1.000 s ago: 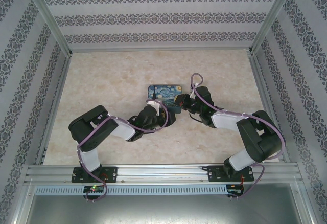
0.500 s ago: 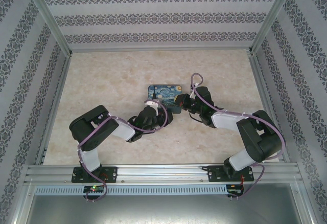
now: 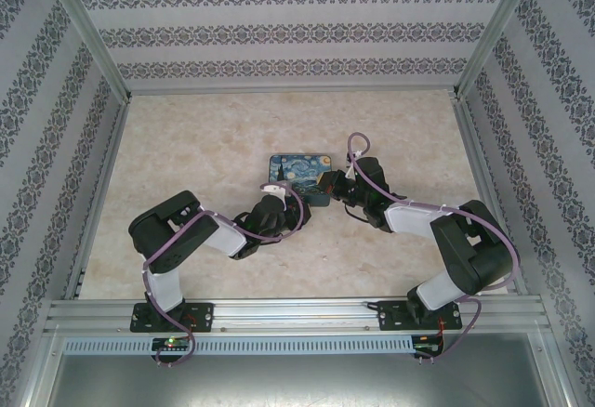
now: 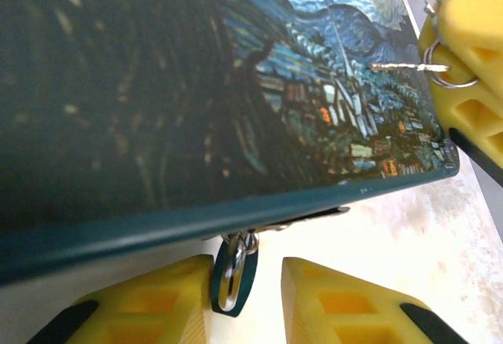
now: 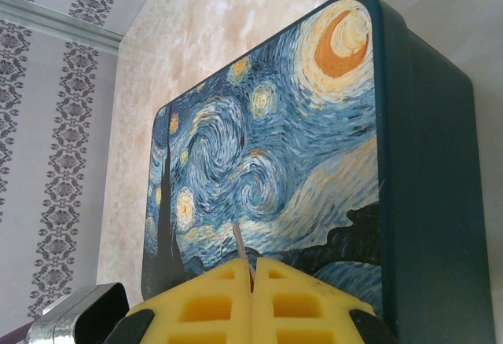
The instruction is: Unlock the padlock with the key
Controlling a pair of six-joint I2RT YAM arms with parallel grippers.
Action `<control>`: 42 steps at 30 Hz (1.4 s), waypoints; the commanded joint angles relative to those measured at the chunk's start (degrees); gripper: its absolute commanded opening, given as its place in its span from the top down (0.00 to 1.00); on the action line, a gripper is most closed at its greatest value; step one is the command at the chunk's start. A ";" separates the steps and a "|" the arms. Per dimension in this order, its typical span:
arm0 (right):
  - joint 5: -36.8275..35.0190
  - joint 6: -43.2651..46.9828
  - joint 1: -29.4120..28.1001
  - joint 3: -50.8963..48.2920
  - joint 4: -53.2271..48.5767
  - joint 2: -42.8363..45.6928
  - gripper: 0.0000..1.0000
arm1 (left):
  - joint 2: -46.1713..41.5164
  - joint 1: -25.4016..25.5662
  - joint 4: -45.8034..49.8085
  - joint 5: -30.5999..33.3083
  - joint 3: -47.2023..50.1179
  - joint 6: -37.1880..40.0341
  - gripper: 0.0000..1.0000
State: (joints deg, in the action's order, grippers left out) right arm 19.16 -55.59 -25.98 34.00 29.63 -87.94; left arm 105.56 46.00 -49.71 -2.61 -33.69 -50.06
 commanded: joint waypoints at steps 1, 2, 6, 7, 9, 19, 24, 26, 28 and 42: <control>0.44 -0.11 0.31 -1.39 -2.19 -0.69 1.00 | 0.97 -0.38 -1.89 1.55 0.55 -0.91 0.74; 0.52 -0.06 0.32 -1.39 -2.21 -0.60 1.00 | 0.95 -0.38 -1.80 1.64 0.53 -1.00 0.76; 1.10 -0.13 0.48 -1.22 -2.48 0.34 1.00 | 1.05 -0.38 -1.00 1.62 0.21 -1.14 0.83; 1.34 -0.11 0.56 -1.08 -2.73 0.82 1.00 | 1.05 -0.38 -0.89 1.49 0.08 -1.22 0.85; 1.95 -0.04 0.74 -0.74 -3.43 2.35 1.00 | 0.87 -0.43 -0.07 1.17 -0.14 -1.35 0.91; 6.60 1.12 2.11 -4.28 -8.62 16.21 1.00 | -3.10 -1.64 2.78 -1.87 0.27 -4.74 1.00; 10.94 2.16 2.42 -12.22 -8.46 23.30 1.00 | -6.40 -3.27 6.53 -5.34 -0.14 -6.38 1.00; 12.67 2.62 2.68 -15.27 -8.22 25.65 1.00 | -7.78 -3.82 7.57 -7.03 -0.36 -6.37 1.00; 14.26 2.94 2.90 -17.67 -8.23 27.78 1.00 | -9.18 -4.29 8.93 -8.77 -0.64 -6.17 1.00; 11.10 -2.48 -0.53 -22.40 -2.84 28.73 1.00 | -14.74 -5.74 11.60 -16.36 -1.18 -7.45 1.00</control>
State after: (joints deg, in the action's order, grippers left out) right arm 32.86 -56.31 -25.08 12.21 23.55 -58.81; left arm 92.38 41.08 -37.06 -16.56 -33.67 -56.10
